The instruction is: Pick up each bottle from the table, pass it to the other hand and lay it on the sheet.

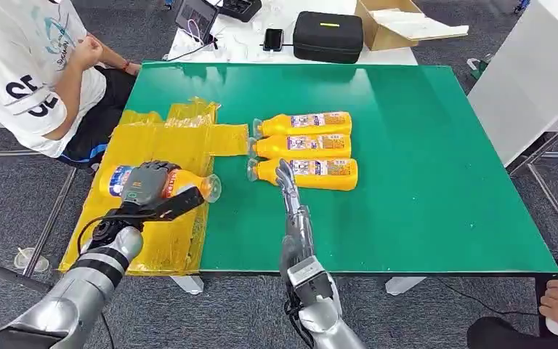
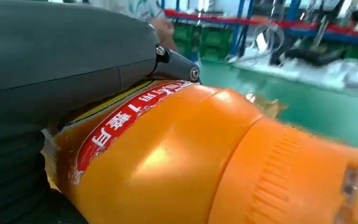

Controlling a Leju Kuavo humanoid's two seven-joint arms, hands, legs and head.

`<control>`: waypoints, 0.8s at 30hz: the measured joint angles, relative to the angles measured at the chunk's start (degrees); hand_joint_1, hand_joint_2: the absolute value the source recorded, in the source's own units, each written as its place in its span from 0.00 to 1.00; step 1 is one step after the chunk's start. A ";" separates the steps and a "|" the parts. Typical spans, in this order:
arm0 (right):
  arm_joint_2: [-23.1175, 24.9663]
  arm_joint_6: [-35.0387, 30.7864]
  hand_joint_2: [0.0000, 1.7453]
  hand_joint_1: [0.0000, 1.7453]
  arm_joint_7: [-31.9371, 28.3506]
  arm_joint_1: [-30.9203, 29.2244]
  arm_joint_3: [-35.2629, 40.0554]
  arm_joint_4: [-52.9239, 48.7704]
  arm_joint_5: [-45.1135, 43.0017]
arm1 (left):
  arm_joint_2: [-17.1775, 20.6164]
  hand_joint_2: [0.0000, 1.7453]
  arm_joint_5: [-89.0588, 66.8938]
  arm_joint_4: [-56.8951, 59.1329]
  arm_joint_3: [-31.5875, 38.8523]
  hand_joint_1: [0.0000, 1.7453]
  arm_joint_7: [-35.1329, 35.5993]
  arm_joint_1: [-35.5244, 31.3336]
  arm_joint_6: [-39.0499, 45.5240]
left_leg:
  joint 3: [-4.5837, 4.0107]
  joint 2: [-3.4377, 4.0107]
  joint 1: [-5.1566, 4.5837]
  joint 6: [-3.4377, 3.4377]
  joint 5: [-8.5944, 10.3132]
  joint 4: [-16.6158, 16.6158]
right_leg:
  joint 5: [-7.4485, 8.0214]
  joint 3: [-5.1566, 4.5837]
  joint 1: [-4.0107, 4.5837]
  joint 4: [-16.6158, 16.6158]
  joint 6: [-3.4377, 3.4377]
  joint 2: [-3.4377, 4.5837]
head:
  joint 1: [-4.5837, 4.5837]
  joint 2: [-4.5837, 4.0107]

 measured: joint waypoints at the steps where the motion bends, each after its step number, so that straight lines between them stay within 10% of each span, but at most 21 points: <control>1: 0.00 0.06 0.00 0.00 0.00 -0.03 0.00 0.20 0.13 | 0.18 1.00 -0.11 0.40 0.00 0.97 0.42 -0.20 -0.66 | 0.00 0.00 0.00 0.00 0.00 0.00 | 0.00 0.00 0.00 0.00 0.00 0.00 | -0.02 0.00; 5: 0.02 0.55 0.00 0.00 0.00 -0.03 0.00 1.05 0.44 | 0.88 1.00 -0.20 1.75 0.00 0.63 1.86 -0.56 -3.43 | 0.00 0.00 0.00 0.00 0.00 0.00 | 0.00 0.00 0.00 0.00 0.00 0.00 | 0.00 0.00; 7: 0.04 0.68 0.00 0.00 0.00 -0.06 0.00 1.51 0.44 | 1.16 1.00 -0.41 2.34 0.00 0.02 2.39 -0.59 -4.25 | -0.01 0.00 0.00 0.00 0.00 0.00 | 0.00 0.00 0.00 0.00 0.00 0.00 | 0.00 0.00; 18: 0.35 2.58 0.00 0.00 0.00 -0.10 -0.18 4.35 -0.59 | 1.91 1.00 -3.28 4.16 -1.11 0.00 4.68 -0.59 -6.89 | -0.01 -0.01 0.00 0.00 0.00 0.00 | 0.00 0.01 -0.01 0.00 0.00 0.00 | 0.00 0.00; 19: 0.44 2.75 0.00 0.00 0.00 -0.10 -0.28 4.64 -0.59 | 1.95 0.00 -3.15 4.18 -1.11 0.00 4.66 -0.60 -7.39 | 0.00 -0.01 0.00 0.00 0.00 0.00 | 0.00 0.02 -0.01 0.00 0.00 0.00 | 0.00 0.00; 24: 0.83 3.23 0.00 0.00 0.00 -0.22 -0.92 6.08 -0.57 | 2.23 0.00 -0.86 4.42 -1.07 0.00 3.05 -0.61 -10.97 | 0.01 -0.05 0.00 0.00 0.01 0.00 | 0.00 0.05 -0.01 0.00 0.00 -0.01 | 0.00 0.00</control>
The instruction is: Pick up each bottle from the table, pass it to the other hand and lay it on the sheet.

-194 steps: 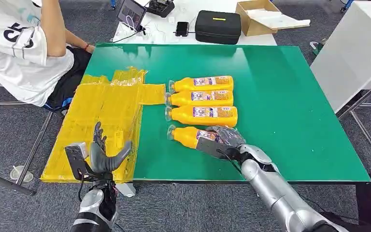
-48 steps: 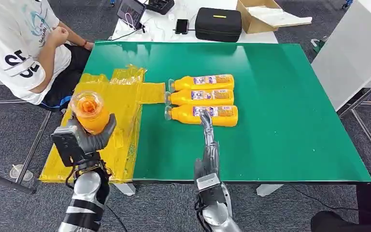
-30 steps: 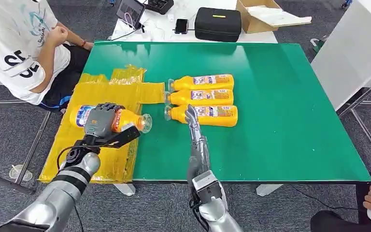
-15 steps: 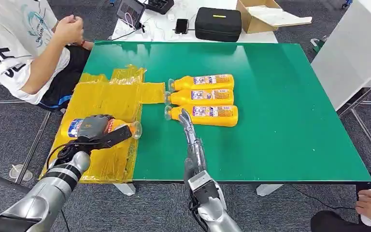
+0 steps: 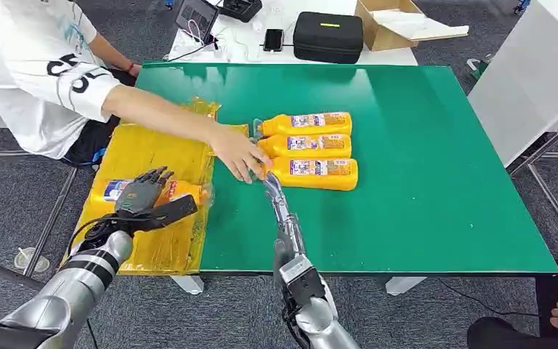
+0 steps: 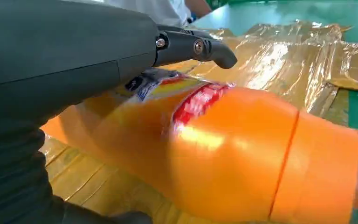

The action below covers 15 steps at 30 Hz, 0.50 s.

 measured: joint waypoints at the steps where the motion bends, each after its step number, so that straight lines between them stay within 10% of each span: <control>1: 0.09 0.18 0.00 0.00 0.00 -0.11 -0.09 0.27 0.02 | 0.09 0.00 0.97 0.00 0.15 0.00 -0.88 0.02 -1.39 | 0.00 0.00 0.00 0.00 0.00 0.00 | 0.00 0.00 0.00 0.00 0.00 0.00 | -0.02 0.00; 3: 0.28 0.50 0.00 0.00 0.00 -0.31 -0.26 0.90 0.04 | 0.35 0.00 2.91 0.00 0.63 0.00 -3.08 -0.24 -4.63 | 0.04 -0.05 0.00 0.00 0.00 0.00 | -0.01 0.07 0.00 0.00 0.00 -0.02 | -0.04 0.02; 4: 0.39 0.57 1.00 0.00 0.00 -0.39 -0.35 1.18 -0.02 | 0.50 0.00 3.57 0.00 0.90 0.00 -3.90 -0.48 -6.03 | 0.06 -0.08 0.00 0.00 0.00 -0.01 | -0.02 0.11 0.00 0.00 0.00 -0.03 | 0.00 0.00; 15: 0.87 0.94 1.00 0.00 0.00 -0.84 -1.25 2.52 -0.61 | 1.29 0.00 7.60 0.00 2.78 0.00 -7.26 -0.92 -11.84 | 0.18 -0.08 0.00 0.00 0.00 -0.02 | -0.02 0.22 -0.01 0.00 -0.01 -0.03 | -0.02 0.00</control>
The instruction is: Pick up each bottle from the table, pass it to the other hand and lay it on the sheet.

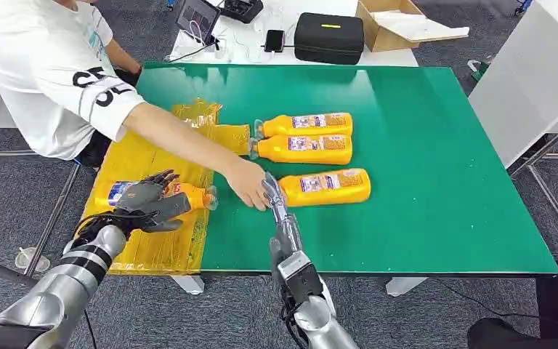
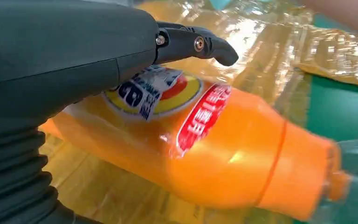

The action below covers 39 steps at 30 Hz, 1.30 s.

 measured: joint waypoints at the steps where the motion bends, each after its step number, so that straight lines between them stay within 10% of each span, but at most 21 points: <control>1: 0.00 0.00 1.00 0.00 0.00 -0.01 0.00 0.00 0.00 | 0.00 0.00 0.00 0.00 0.00 0.00 0.00 -0.01 0.00 | 0.00 0.00 0.00 0.00 0.00 0.00 | 0.00 0.00 0.00 0.00 0.00 0.00 | 0.00 0.00; 10: 0.76 0.61 1.00 0.00 0.00 -0.36 -0.96 1.88 -0.48 | 0.17 0.00 11.94 -0.88 5.82 0.00 -6.97 1.07 -7.91 | 0.09 0.07 0.00 -0.02 0.01 0.00 | 0.02 0.02 0.01 0.00 0.00 0.02 | 0.02 0.00; 17: 1.53 -1.59 1.00 0.00 2.66 -0.70 -1.59 4.31 6.42 | -6.69 0.00 36.42 -15.02 18.01 0.00 -8.65 7.91 12.16 | -0.12 0.07 0.00 -0.01 0.01 0.01 | 0.01 -0.17 0.01 0.00 0.00 0.02 | 0.02 0.00; 18: 1.40 -2.39 1.00 0.00 4.38 -0.99 -1.62 4.48 8.01 | -7.13 1.00 38.83 -16.14 18.86 0.00 -8.65 8.33 12.14 | -0.12 0.07 0.00 -0.01 0.00 0.01 | 0.02 -0.17 0.01 0.00 0.00 0.02 | 0.02 0.00; 30: -10.71 -0.28 1.00 0.00 26.61 -7.62 -8.20 6.25 26.36 | -10.97 1.00 48.60 -31.61 24.98 0.00 -8.67 17.97 11.83 | -0.15 0.05 -0.05 0.01 0.00 0.04 | 0.04 -0.17 -0.04 -0.02 0.04 0.02 | 0.00 0.00; 39: -17.26 7.58 1.00 0.00 32.10 -10.99 -10.67 8.30 28.79 | -12.46 1.00 46.84 -35.60 24.30 0.00 -8.67 22.16 13.64 | -0.16 0.06 -0.03 0.01 -0.01 0.04 | 0.04 -0.20 -0.01 -0.02 0.03 0.02 | 0.00 0.00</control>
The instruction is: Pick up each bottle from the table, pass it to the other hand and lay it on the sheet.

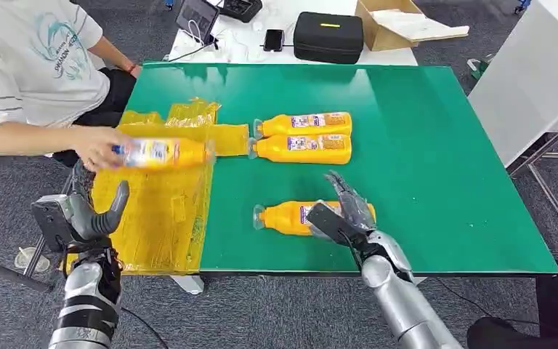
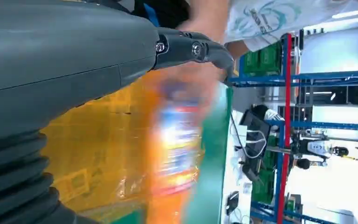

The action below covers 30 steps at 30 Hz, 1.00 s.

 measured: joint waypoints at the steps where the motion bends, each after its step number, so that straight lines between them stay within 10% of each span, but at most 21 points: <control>1: -0.39 1.31 1.00 0.00 0.46 -0.42 0.02 0.66 -0.07 | -0.11 1.00 0.00 -0.11 -0.07 0.00 0.00 0.01 0.41 | 0.00 0.00 0.01 0.00 0.00 0.00 | 0.00 0.00 0.01 0.00 0.00 0.00 | 0.00 0.00; 16: -4.88 13.67 1.00 0.00 0.83 -9.28 3.85 11.20 -1.57 | -0.90 1.00 2.47 2.27 -0.35 0.00 0.02 -2.15 0.53 | 0.43 0.01 -0.01 0.03 0.02 0.00 | 0.02 0.39 -0.01 -0.04 0.02 0.00 | 0.00 0.00; 18: -5.23 14.65 1.00 0.12 0.92 -10.62 4.96 12.75 -1.44 | -0.96 1.00 2.51 3.17 -0.39 0.00 0.02 -2.77 0.35 | 0.46 0.00 -0.01 0.10 0.07 0.00 | 0.04 0.41 -0.01 -0.05 0.05 0.00 | 0.00 0.00; 20: -5.66 16.02 1.00 0.82 1.01 -11.76 6.12 14.08 -1.47 | -1.01 1.00 3.11 4.39 -0.46 0.00 0.02 -3.45 -0.26 | 0.49 -0.01 -0.01 0.12 0.10 0.00 | 0.06 0.47 -0.01 -0.05 0.07 0.00 | -0.02 0.02; 30: -7.92 20.57 1.00 1.00 1.51 -16.40 13.03 19.09 -0.94 | -1.07 1.00 5.07 9.75 -1.25 0.00 0.35 -5.94 -2.27 | 0.69 -0.02 -0.02 0.13 0.11 0.01 | 0.07 0.67 -0.01 -0.05 0.07 0.00 | 0.02 0.00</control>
